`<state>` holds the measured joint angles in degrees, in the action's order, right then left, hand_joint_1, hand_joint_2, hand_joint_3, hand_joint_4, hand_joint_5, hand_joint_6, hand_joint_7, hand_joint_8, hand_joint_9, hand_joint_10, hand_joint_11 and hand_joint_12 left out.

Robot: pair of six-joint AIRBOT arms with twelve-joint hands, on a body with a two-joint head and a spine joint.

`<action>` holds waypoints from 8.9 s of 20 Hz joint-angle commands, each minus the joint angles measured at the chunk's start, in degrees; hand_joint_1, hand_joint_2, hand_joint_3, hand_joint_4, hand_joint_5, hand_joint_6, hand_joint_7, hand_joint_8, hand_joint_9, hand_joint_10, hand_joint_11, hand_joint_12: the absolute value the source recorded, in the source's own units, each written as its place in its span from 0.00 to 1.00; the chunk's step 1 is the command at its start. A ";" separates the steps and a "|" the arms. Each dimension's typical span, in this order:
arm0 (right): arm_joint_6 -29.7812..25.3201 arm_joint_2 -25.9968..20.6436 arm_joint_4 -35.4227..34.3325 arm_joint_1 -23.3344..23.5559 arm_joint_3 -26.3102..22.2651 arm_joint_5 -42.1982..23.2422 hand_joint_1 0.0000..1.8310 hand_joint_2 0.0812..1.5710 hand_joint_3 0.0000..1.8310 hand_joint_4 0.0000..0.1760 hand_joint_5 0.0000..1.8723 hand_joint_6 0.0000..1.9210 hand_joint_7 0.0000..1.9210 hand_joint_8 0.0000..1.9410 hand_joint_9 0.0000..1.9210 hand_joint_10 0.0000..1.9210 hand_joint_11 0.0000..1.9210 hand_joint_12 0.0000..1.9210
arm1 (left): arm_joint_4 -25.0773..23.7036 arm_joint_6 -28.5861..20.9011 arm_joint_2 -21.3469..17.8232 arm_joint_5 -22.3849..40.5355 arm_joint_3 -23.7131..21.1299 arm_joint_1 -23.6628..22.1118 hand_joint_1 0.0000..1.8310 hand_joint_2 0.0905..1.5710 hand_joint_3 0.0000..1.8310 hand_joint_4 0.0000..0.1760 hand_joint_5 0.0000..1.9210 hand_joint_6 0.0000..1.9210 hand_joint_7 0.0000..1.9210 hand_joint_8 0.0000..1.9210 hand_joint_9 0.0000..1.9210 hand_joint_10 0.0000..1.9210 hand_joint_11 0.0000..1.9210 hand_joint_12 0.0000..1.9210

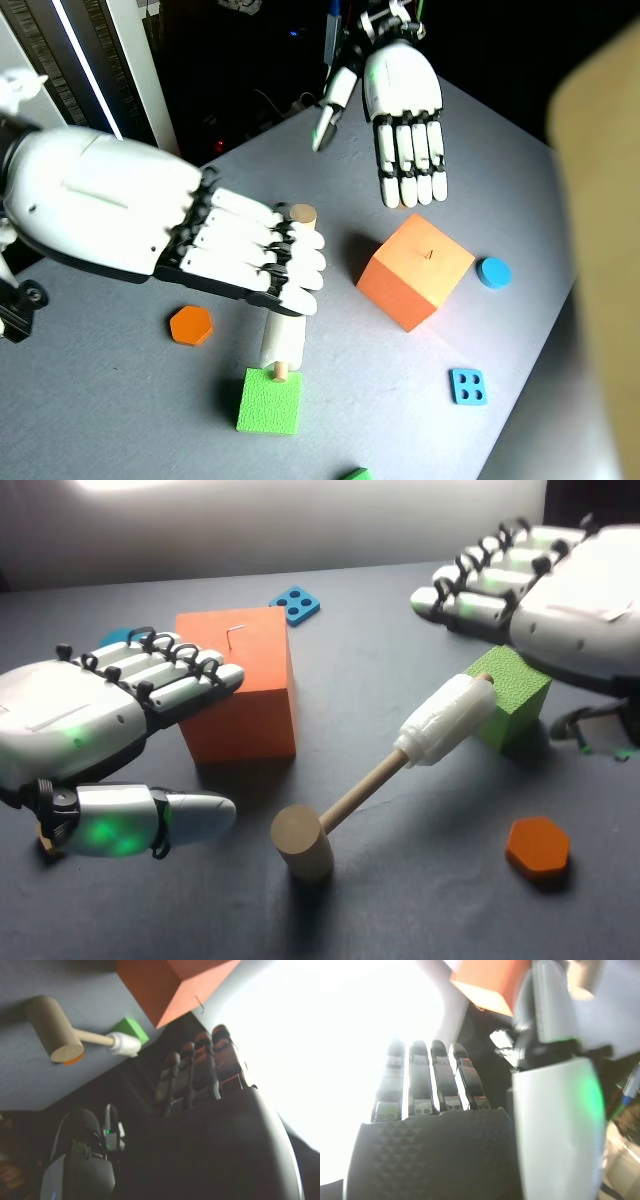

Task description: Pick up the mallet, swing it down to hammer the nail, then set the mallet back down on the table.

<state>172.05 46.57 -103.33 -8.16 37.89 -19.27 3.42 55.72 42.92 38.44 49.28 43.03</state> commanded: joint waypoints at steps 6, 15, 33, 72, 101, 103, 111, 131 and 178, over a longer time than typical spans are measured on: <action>0.45 7.80 -0.75 -0.87 6.84 -1.65 0.74 0.59 0.00 0.00 0.00 0.00 0.00 0.00 0.00 0.00 0.01 0.01 | 0.50 -0.47 1.06 7.51 3.18 0.53 0.00 0.73 0.01 0.00 0.00 0.00 0.00 0.00 0.00 0.00 0.00 0.00; 0.40 19.91 -2.74 -5.67 16.50 -2.46 0.73 0.61 0.00 0.00 0.00 0.00 0.00 0.00 0.00 0.00 0.01 0.02 | 0.63 -0.36 2.74 7.00 5.70 1.30 0.00 0.73 0.01 0.00 0.00 0.00 0.00 0.00 0.00 0.00 0.00 0.00; 0.38 28.67 -3.21 -9.43 26.04 -0.63 0.74 0.63 0.00 0.00 0.00 0.00 0.00 0.00 0.00 0.00 0.00 0.01 | 2.26 1.25 5.01 6.08 7.60 1.22 0.00 0.74 0.00 0.00 0.00 0.00 0.00 0.00 0.00 0.00 0.00 0.00; 0.39 29.95 -2.38 -11.01 28.06 0.96 0.59 0.78 0.00 0.00 0.36 0.90 0.44 1.00 0.54 1.00 0.59 1.00 | 4.07 1.00 6.02 4.20 7.92 2.86 0.00 0.75 0.00 0.00 0.00 0.00 0.00 0.00 0.01 0.00 0.00 0.00; -39.42 12.11 35.55 -7.15 11.29 -15.95 0.34 1.00 0.00 1.00 0.69 1.00 0.78 1.00 0.85 1.00 0.90 1.00 | 4.06 0.93 6.06 3.93 7.99 2.81 0.00 0.75 0.00 0.00 0.00 0.00 0.00 0.00 0.00 0.00 0.00 0.00; -41.10 12.75 36.87 -6.58 11.21 -20.22 0.35 0.99 0.00 1.00 0.68 1.00 0.79 1.00 0.85 1.00 0.91 1.00 | 4.06 0.93 6.06 3.93 7.99 2.81 0.00 0.75 0.00 0.00 0.00 0.00 0.00 0.00 0.00 0.00 0.00 0.00; -41.38 21.47 43.29 -2.10 17.54 -27.58 0.42 0.95 0.00 1.00 0.72 1.00 0.81 1.00 0.87 1.00 0.92 1.00 | 4.06 0.93 6.14 3.55 8.01 2.33 0.00 0.75 0.00 0.00 0.00 0.00 0.00 0.00 0.00 0.00 0.00 0.00; -42.89 33.93 45.92 -3.03 28.05 -28.72 0.41 0.95 0.00 1.00 0.69 1.00 0.80 1.00 0.85 1.00 0.90 1.00 | 4.06 0.91 6.48 3.29 8.48 2.05 0.00 0.75 0.00 0.00 0.00 0.00 0.00 0.00 0.00 0.00 0.00 0.00; -61.26 31.49 81.05 -19.83 28.63 -16.92 0.38 0.97 0.00 1.00 0.63 1.00 0.76 1.00 0.83 1.00 0.90 1.00 | -4.85 -2.87 1.06 -4.28 6.68 -10.70 0.00 0.75 0.00 0.00 0.01 0.00 0.00 0.00 0.00 0.00 0.00 0.00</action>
<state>110.04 78.24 -24.29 -28.36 66.57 -30.28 -1.89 52.53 44.38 27.90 55.99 32.99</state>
